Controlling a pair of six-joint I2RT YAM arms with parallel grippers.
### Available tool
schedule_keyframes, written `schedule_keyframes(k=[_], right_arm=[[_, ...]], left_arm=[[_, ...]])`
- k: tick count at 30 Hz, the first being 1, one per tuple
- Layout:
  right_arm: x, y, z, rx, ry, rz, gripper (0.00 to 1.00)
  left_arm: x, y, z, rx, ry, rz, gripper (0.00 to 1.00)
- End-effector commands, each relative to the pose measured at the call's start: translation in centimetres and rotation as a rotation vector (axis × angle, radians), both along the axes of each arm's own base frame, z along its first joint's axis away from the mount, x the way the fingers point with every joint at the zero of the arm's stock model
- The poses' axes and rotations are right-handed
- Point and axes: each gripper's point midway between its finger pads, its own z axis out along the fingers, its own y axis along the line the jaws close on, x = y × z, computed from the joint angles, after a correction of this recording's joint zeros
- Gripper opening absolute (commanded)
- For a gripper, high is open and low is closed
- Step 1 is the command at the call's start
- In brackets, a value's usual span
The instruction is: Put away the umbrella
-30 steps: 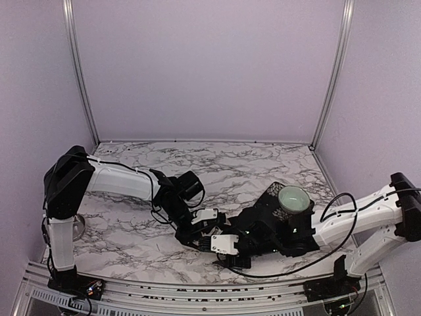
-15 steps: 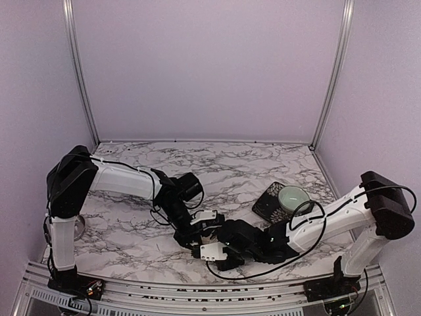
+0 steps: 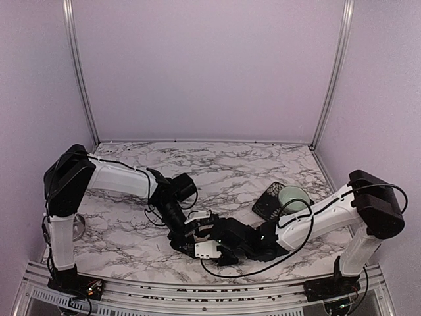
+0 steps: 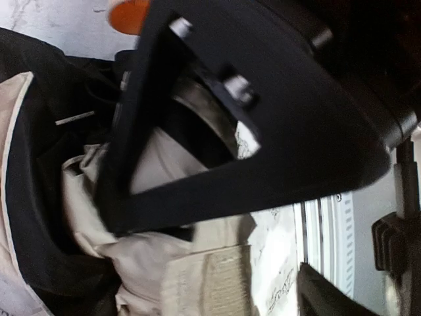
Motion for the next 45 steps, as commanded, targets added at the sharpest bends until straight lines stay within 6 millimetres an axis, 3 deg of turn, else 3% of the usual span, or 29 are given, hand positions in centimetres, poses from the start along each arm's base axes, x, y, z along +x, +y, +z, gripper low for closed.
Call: schedule_keyframes(k=[1,6,11,16,18,22,26,30,34,39,45], right_arm=[[-1.1,-1.7,-2.2,-0.061,0.155,-0.019,0.22],[-3.1,-2.5,-2.9,-0.060,0.354,-0.020,0.14],[-4.3,-3.3,-3.5,-0.076,0.548,-0.051,0.11],[-5.7,-3.5,-3.9,-0.097,0.744,-0.061,0.11],[-6.0,-3.8,-4.1,-0.109,0.826,-0.069,0.11],[-6.0,-4.0,-4.5,-0.123,0.939,-0.081,0.11],[-5.1,-3.7,-4.6,-0.109,0.940,-0.083,0.11],[-4.3,-3.2,-4.2,-0.084,0.933,-0.061,0.11],[-3.8,-3.2,-4.7,-0.087,0.924,-0.056,0.11],[-3.5,-3.0,-4.7,-0.075,0.925,-0.039,0.11],[-3.0,-2.8,-4.8,-0.066,0.926,-0.040,0.11]], left_arm=[[-0.1,3.9,-3.8,0.156,-0.032,0.095,0.99],[3.4,2.8,1.2,-0.087,-0.321,0.222,0.99],[5.7,4.5,5.0,-0.256,-0.636,0.362,0.99],[3.9,6.3,7.2,-0.385,-0.865,0.339,0.99],[1.6,5.9,7.2,-0.408,-0.955,0.234,0.99],[-0.5,5.5,6.2,-0.389,-1.063,0.102,0.99],[-1.0,4.8,5.2,-0.348,-1.134,-0.016,0.91],[0.2,3.9,4.6,-0.281,-1.174,-0.062,0.75],[1.4,3.0,4.5,-0.235,-1.208,-0.080,0.77],[1.4,2.8,5.0,-0.211,-1.186,-0.102,0.84],[-1.9,2.3,6.7,-0.355,-1.005,-0.166,0.93]])
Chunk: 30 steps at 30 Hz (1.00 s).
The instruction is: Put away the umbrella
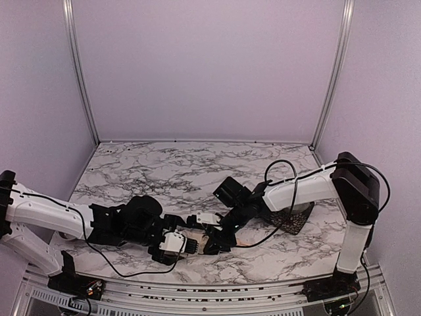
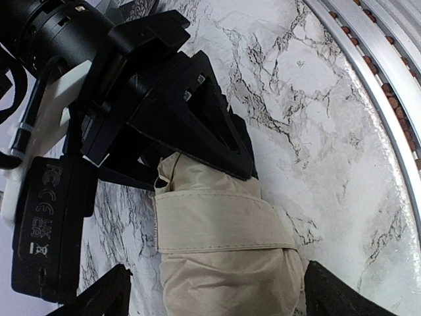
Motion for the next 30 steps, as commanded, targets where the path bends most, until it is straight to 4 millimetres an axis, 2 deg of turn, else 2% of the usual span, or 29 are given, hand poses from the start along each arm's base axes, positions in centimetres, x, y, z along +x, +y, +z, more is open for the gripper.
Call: schedule_keyframes(k=[1,4,8,10,11,14,16,17,22,24,26,28,30], right_arm=[[-2.2,-4.1,-5.0,-0.227,0.115,-0.011,0.11],[-2.0,-4.1,-5.0,-0.223,0.118,-0.017,0.11],[-1.2,-3.7,-4.6,-0.197,0.132,-0.043,0.11],[-0.7,-3.5,-4.3,-0.177,0.132,-0.057,0.11],[-0.6,-3.4,-4.2,-0.170,0.127,-0.060,0.11],[-0.2,-3.1,-4.1,-0.159,0.115,-0.055,0.11],[0.2,-2.7,-3.8,-0.148,0.103,-0.056,0.11],[0.5,-2.4,-3.5,-0.141,0.091,-0.062,0.12],[3.0,-1.8,-1.8,-0.073,0.053,-0.127,0.13],[3.6,-1.6,-1.0,-0.045,0.042,-0.142,0.14],[4.0,-1.5,-0.5,-0.033,0.024,-0.150,0.18],[4.3,-1.5,-0.1,-0.026,0.011,-0.165,0.26],[4.6,-1.5,0.5,-0.020,-0.002,-0.183,0.39]], left_arm=[[-2.2,-0.6,1.5,-0.051,0.139,-0.112,0.93],[-0.8,-0.2,-0.4,-0.001,0.205,-0.054,0.93],[-0.4,-0.2,-3.2,0.067,0.274,-0.008,0.90],[0.5,0.1,-4.9,0.104,0.273,0.053,0.85],[1.6,-0.2,-5.0,0.109,0.255,0.089,0.82],[2.7,0.4,-6.6,0.172,0.255,0.138,0.70],[2.8,0.8,-7.2,0.195,0.261,0.148,0.52],[2.7,0.9,-7.5,0.207,0.266,0.146,0.46],[1.8,1.8,-9.3,0.279,0.315,0.133,0.41],[1.9,2.1,-10.3,0.311,0.324,0.145,0.34],[2.1,2.3,-11.1,0.336,0.336,0.161,0.25],[2.0,2.3,-11.7,0.349,0.374,0.185,0.03],[2.0,2.2,-11.9,0.350,0.399,0.200,0.00]])
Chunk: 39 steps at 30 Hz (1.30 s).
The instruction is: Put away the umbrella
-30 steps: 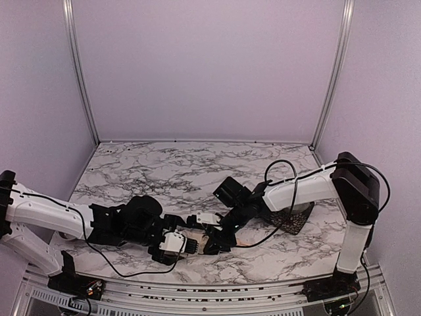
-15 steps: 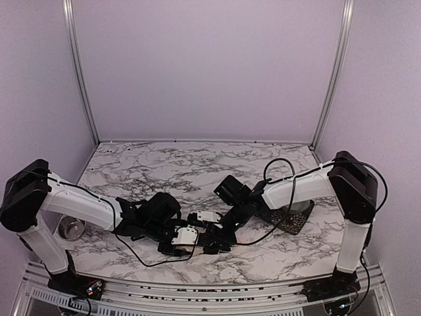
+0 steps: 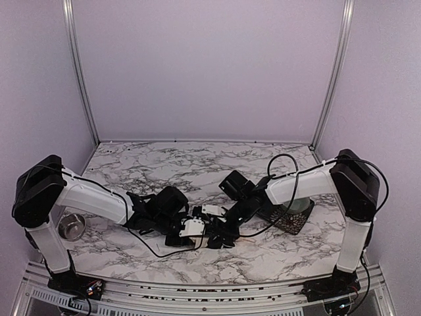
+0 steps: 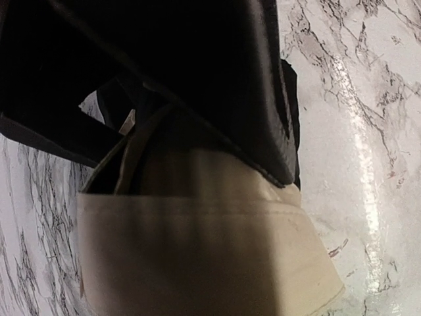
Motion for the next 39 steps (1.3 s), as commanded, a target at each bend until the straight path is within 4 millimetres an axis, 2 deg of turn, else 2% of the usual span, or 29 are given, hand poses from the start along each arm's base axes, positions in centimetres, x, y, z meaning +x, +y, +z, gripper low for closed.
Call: schedule_keyframes(k=[1,2,7,11,13,15,18,27,30,33,39], right_arm=[[1.7,-0.8,0.5,-0.030,-0.058,-0.099,0.47],[1.8,-1.0,0.7,-0.031,-0.068,-0.111,0.55],[2.8,-2.5,3.1,-0.023,-0.169,-0.185,0.77],[3.4,-3.0,6.6,0.070,-0.246,-0.258,0.82],[4.2,-3.2,8.8,0.147,-0.307,-0.324,0.83],[4.8,-3.9,10.6,0.218,-0.359,-0.409,0.83],[4.6,-4.8,12.1,0.338,-0.364,-0.498,0.83],[3.1,-4.3,15.4,0.600,-0.331,-0.511,0.78],[2.7,-3.3,16.3,0.662,-0.324,-0.483,0.76],[2.3,-2.0,17.5,0.716,-0.341,-0.435,0.76],[3.1,-0.8,18.7,0.754,-0.371,-0.428,0.76]], left_arm=[[-2.7,4.3,-5.9,0.221,0.176,0.047,0.00],[-2.6,4.3,-5.9,0.219,0.180,0.057,0.00],[-0.4,4.0,-5.0,0.167,0.136,0.170,0.00],[1.9,3.8,-3.5,0.095,0.079,0.279,0.00],[3.3,3.7,-2.1,0.048,0.022,0.341,0.00],[4.8,3.2,-0.1,-0.036,-0.052,0.398,0.00],[6.2,3.1,3.0,-0.114,-0.140,0.436,0.00],[9.2,4.1,13.4,-0.196,-0.440,0.488,0.00],[9.3,4.1,17.3,-0.248,-0.506,0.482,0.00],[8.9,4.0,20.3,-0.281,-0.569,0.464,0.00],[8.8,4.0,23.8,-0.235,-0.725,0.420,0.00]])
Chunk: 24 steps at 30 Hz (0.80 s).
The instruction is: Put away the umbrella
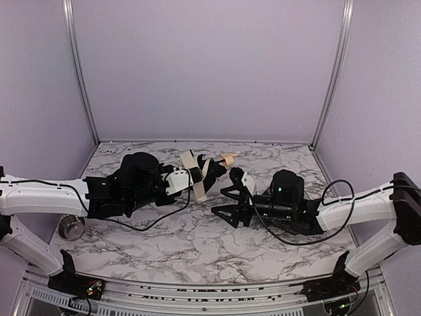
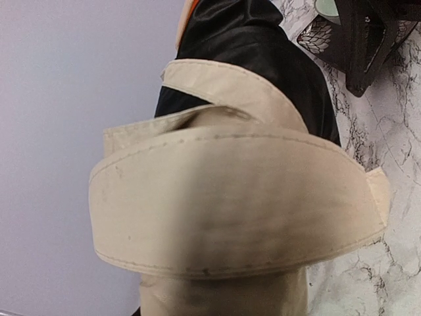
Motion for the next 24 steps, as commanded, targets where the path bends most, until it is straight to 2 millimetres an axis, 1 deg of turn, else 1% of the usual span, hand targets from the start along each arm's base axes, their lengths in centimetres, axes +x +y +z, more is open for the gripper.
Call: schedule_keyframes(k=[1,3,6,8,10,11,14,17,20,24], right_arm=[[0.7,1.7,3.9,0.107,-0.073,0.014,0.76],[0.9,2.4,4.3,0.121,-0.079,0.026,0.74],[0.4,3.7,4.8,0.145,-0.086,0.063,0.59],[0.0,4.3,4.7,0.154,-0.088,0.079,0.50],[-0.2,4.8,4.5,0.157,-0.080,0.093,0.42],[-0.2,4.9,4.5,0.161,-0.078,0.098,0.39],[-0.4,5.3,4.6,0.173,-0.074,0.109,0.35],[-0.2,5.4,4.8,0.191,-0.075,0.095,0.38],[-0.2,5.6,5.2,0.209,-0.076,0.103,0.39],[-0.5,6.0,5.2,0.220,-0.062,0.123,0.32]], left_arm=[[0.7,0.0,4.9,0.003,-0.142,0.021,0.00],[0.6,-0.3,5.8,-0.006,-0.157,0.013,0.00],[0.4,-0.6,6.4,-0.004,-0.172,0.008,0.00],[0.4,-0.8,6.7,-0.009,-0.176,0.009,0.00],[0.4,-0.9,6.9,-0.016,-0.178,0.008,0.00],[0.4,-1.0,7.0,-0.021,-0.178,0.008,0.00],[0.4,-1.1,7.4,-0.040,-0.179,0.012,0.00],[0.2,-1.5,7.8,-0.075,-0.173,-0.004,0.00],[0.0,-1.6,7.8,-0.083,-0.169,-0.013,0.00],[0.2,-1.4,7.7,-0.072,-0.177,0.000,0.00]])
